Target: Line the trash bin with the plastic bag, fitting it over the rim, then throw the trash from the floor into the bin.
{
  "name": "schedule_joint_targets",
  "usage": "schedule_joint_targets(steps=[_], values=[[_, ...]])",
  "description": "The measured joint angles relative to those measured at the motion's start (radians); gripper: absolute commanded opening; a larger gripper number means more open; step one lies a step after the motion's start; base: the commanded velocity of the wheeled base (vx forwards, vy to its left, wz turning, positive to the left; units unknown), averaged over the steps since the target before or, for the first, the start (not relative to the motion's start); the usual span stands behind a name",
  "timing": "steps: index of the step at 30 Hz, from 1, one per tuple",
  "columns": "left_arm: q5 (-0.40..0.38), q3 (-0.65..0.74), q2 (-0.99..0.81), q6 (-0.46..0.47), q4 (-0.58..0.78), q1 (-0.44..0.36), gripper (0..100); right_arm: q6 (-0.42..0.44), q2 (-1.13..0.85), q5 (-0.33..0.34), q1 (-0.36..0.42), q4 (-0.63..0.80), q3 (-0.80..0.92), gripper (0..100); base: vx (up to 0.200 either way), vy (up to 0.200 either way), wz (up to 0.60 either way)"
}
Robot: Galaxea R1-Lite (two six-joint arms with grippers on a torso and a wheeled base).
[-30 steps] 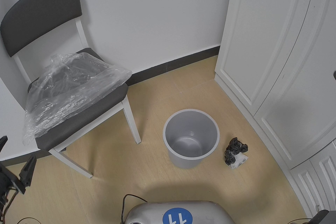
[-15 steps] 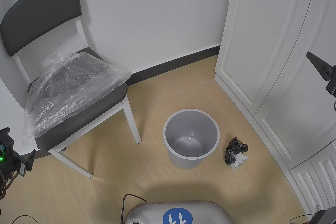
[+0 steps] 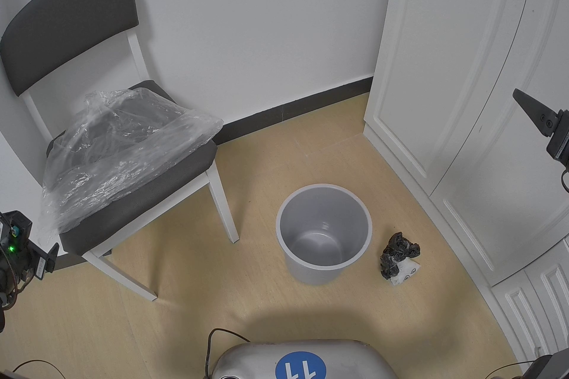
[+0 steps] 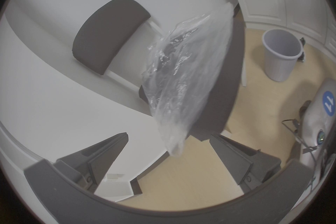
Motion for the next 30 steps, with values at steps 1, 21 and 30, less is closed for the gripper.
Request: schedule_joint_targets(steps=[1,21,30], values=[[0.009,-0.001,0.022,0.005,-0.028,0.005,100,0.000,0.000,0.000,-0.002,0.000,0.000,100,0.000,0.000,0.00],[0.071,0.015,0.381,0.025,-0.480,0.039,100,0.005,-0.002,0.002,-0.030,-0.001,-0.011,100,0.000,0.000,0.00],[0.073,0.058,0.444,0.006,-0.791,0.043,100,0.006,-0.007,0.004,-0.047,-0.001,-0.018,100,0.000,0.000,0.00]])
